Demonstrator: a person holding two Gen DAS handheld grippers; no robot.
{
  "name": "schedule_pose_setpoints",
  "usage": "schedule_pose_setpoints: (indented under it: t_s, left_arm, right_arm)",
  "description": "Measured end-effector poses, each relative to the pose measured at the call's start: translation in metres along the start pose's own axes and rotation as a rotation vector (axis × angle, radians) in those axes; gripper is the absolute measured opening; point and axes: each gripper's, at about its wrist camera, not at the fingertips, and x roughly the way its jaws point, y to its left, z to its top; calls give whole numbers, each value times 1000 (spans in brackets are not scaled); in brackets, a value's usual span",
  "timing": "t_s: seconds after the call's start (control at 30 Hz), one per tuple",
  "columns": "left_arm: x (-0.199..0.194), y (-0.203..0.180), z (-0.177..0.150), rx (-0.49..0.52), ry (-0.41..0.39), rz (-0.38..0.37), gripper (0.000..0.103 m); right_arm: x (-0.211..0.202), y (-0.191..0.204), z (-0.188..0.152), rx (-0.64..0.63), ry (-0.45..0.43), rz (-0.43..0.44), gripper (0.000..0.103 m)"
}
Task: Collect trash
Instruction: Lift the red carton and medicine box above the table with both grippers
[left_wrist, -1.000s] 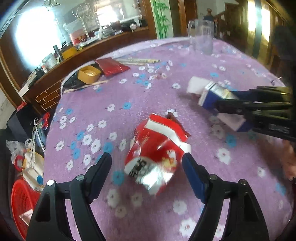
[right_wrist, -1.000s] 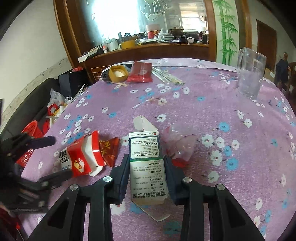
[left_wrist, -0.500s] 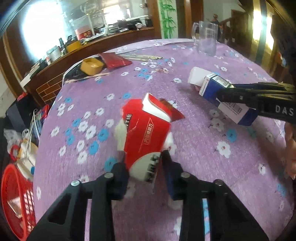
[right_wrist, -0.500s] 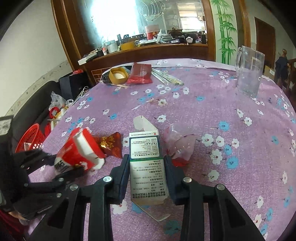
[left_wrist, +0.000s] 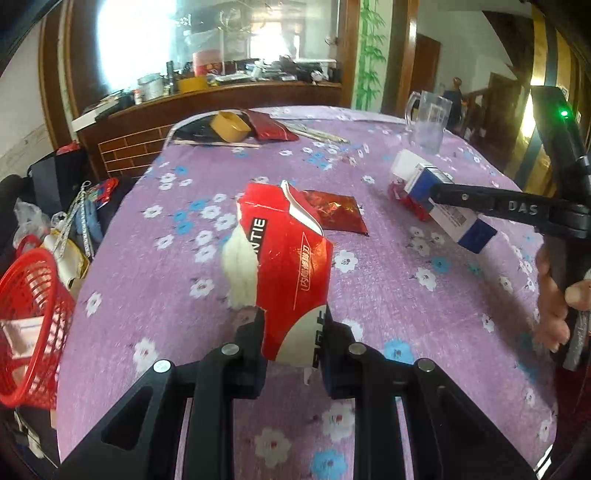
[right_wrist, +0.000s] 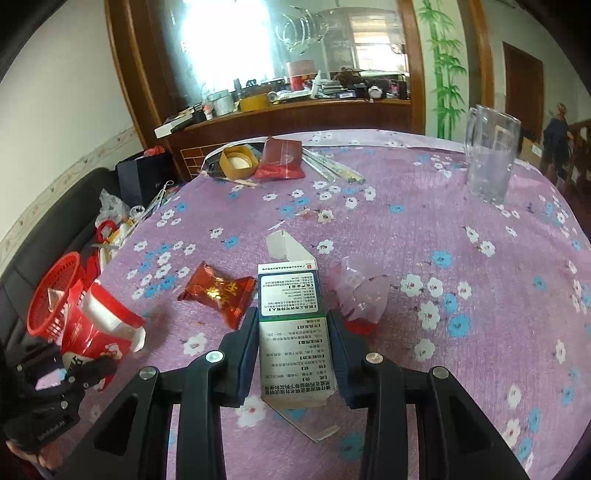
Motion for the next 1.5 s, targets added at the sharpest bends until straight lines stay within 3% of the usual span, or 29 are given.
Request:
schedule_pose_setpoints:
  t_s: [0.33,0.57,1.1,1.5]
  left_arm:
    - [-28,-11,-21,-2,-104,55,22]
    - [-40,-16,-28,-3,-137,71,22]
    - [-52,-13,-42,16,-181,162,22]
    - [-49,-8,-43,15,-171,176,22]
  right_arm:
    - [-69,43,-46,62,-75,-8,40]
    - [-95,71,-84,43,-116,-79,40]
    - [-95,94,-95,37,-87,-74,40]
    - [-89,102,-94,18,-68,-68,40]
